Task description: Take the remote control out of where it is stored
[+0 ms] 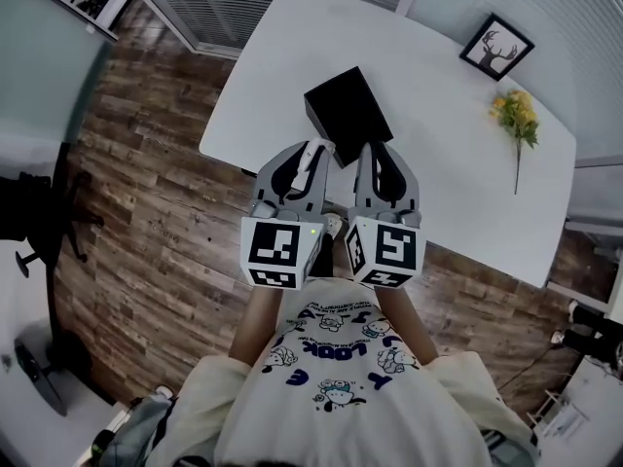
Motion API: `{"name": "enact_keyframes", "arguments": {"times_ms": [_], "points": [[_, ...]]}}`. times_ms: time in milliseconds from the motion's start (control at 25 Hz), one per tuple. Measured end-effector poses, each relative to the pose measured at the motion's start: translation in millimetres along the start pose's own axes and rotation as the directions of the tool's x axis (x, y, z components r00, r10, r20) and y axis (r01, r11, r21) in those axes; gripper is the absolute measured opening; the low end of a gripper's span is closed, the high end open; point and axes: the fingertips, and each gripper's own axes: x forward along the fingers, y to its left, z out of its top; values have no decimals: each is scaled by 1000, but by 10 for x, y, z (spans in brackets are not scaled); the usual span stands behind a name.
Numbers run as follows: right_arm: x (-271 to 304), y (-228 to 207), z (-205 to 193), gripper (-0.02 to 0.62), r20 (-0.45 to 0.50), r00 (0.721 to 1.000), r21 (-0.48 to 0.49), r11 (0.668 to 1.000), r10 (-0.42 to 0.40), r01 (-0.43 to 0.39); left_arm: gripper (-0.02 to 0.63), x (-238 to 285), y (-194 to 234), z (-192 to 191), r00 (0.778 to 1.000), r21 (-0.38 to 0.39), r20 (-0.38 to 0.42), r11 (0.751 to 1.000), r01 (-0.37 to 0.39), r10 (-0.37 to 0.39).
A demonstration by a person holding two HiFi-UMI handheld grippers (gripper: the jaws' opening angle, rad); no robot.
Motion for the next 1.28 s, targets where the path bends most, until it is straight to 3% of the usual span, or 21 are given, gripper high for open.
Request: {"name": "enact_keyframes", "arguments": {"times_ms": [520,1280], "points": [[-27,364,-57,53,-7,997,-28,996,83,-83,77,-224,223,-162,997,-33,-12,996,-83,83],[-39,397,-29,53,0,996,-42,995,90,-90,75,-254,293,-156,994,-39,-6,993,-112,112]]}}
